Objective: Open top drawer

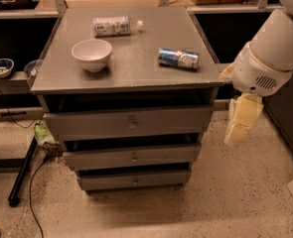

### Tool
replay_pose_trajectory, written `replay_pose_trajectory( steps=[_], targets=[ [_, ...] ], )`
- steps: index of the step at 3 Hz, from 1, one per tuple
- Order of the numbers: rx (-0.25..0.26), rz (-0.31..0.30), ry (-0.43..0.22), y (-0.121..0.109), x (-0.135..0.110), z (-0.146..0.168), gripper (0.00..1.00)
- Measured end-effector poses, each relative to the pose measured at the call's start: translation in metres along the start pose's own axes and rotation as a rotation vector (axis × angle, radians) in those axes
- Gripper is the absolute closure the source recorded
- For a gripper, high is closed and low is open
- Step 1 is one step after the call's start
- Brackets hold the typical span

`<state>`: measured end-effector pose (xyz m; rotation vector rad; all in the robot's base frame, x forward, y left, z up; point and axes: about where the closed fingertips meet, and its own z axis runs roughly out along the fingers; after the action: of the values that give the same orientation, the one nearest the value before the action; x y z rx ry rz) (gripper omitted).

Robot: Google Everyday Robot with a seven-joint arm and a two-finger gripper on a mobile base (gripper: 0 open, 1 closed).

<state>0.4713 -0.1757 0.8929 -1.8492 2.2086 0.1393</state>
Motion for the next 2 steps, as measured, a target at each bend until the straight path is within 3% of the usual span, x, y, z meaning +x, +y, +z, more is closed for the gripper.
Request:
replay_pose_trajectory(
  steps=[2],
  targets=[
    [-0.036,-0.018,-0.003,-0.016,-0.010,0.029,0.00]
  ],
)
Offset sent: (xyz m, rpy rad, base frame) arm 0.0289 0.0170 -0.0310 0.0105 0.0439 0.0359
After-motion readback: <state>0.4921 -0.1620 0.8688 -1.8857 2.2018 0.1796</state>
